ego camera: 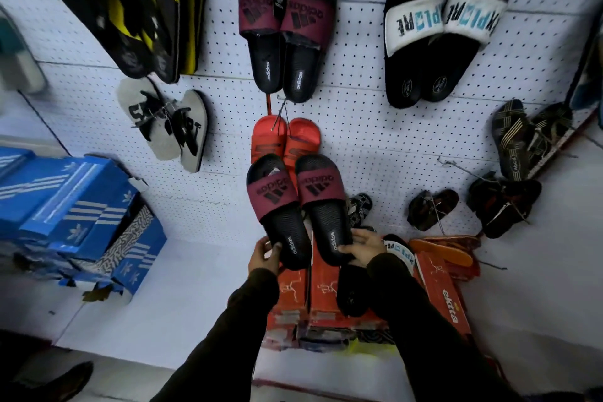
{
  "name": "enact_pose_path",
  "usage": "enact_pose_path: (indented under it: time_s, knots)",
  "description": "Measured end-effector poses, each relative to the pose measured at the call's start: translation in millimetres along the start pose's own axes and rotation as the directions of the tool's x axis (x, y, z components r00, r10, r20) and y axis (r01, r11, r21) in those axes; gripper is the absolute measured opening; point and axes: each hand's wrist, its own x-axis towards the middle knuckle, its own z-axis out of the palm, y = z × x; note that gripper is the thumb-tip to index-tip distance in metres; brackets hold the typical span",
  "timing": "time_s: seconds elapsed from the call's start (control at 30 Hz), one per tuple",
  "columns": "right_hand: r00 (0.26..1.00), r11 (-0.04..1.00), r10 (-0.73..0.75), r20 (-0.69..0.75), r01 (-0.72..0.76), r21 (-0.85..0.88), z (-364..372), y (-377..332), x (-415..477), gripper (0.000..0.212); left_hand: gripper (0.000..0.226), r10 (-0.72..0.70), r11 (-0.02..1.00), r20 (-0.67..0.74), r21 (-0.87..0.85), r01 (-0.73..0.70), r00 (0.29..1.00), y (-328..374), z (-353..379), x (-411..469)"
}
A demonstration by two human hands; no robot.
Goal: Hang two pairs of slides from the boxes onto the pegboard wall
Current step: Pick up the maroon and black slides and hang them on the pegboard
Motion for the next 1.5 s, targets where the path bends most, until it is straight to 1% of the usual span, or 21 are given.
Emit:
enact_pose_path:
  time_s: [0.07,0.17,0.23,0.33,0.43,0.53,0.63,0.7,0.8,0.9,0.97,1.03,1.1,1.17,1.3,1.4,1.5]
  knots:
    - [0.997,0.995,-0.079,-0.025,0.080,0.054,6,-12,-1,0.057,0.040,0.145,0.987,0.009,0.066,-0.145,0.989,21,-3,-3]
    - [0.987,0.972,-0.162,-0.020,0.163,0.172,14,-37,-5,0.051,0.040,0.321,0.938,0.034,0.126,-0.323,0.946,53,-6,-5]
    - [0.976,0.946,-0.216,-0.022,0.214,0.244,19,-60,-17,0.054,0.040,0.389,0.911,0.039,0.130,-0.391,0.920,73,-7,-5]
    - [0.948,0.905,-0.318,-0.025,0.311,0.289,25,-88,-31,0.052,0.036,0.486,0.867,0.033,0.104,-0.487,0.873,102,-9,-8]
    - [0.913,0.861,-0.405,-0.046,0.398,0.316,31,-116,-39,0.052,0.035,0.557,0.827,0.014,0.079,-0.556,0.830,129,-12,-7]
    - [0.869,0.807,-0.490,-0.065,0.481,0.344,37,-146,-47,0.052,0.039,0.602,0.797,-0.002,0.057,-0.601,0.798,164,-15,-6]
    - [0.836,0.761,-0.548,-0.043,0.518,0.391,41,-178,-57,0.051,0.040,0.662,0.749,-0.010,0.044,-0.661,0.749,203,-16,-5]
    - [0.817,0.740,-0.574,-0.057,0.547,0.391,45,-200,-55,0.051,0.040,0.697,0.717,-0.011,0.047,-0.696,0.717,231,-16,-1]
    - [0.794,0.703,-0.602,-0.085,0.577,0.415,49,-229,-48,0.051,0.039,0.722,0.690,0.012,0.049,-0.722,0.692,269,-13,5]
    - [0.788,0.682,-0.611,-0.079,0.574,0.454,52,-254,-42,0.054,0.040,0.712,0.702,0.006,0.025,-0.712,0.702,301,-6,7]
    - [0.799,0.696,-0.597,-0.070,0.559,0.451,54,-264,-37,0.053,0.041,0.669,0.743,0.001,0.017,-0.669,0.743,313,-1,11]
    - [0.821,0.732,-0.567,-0.067,0.539,0.416,56,-268,-28,0.055,0.041,0.611,0.791,0.019,0.010,-0.611,0.791,317,2,21]
    - [0.845,0.764,-0.532,-0.053,0.506,0.400,58,-265,-19,0.056,0.039,0.547,0.837,0.035,0.003,-0.547,0.836,314,3,33]
    - [0.861,0.789,-0.507,-0.041,0.483,0.380,61,-260,-12,0.055,0.038,0.496,0.868,0.054,0.003,-0.497,0.867,307,5,43]
    - [0.872,0.800,-0.488,-0.034,0.462,0.384,67,-249,-3,0.051,0.036,0.460,0.887,0.086,0.009,-0.462,0.884,292,8,57]
    - [0.880,0.796,-0.475,-0.021,0.440,0.417,71,-239,-1,0.053,0.036,0.455,0.890,0.060,-0.002,-0.456,0.888,278,10,68]
    - [0.879,0.801,-0.475,-0.039,0.450,0.395,72,-227,6,0.053,0.038,0.471,0.882,0.044,-0.004,-0.471,0.881,263,13,72]
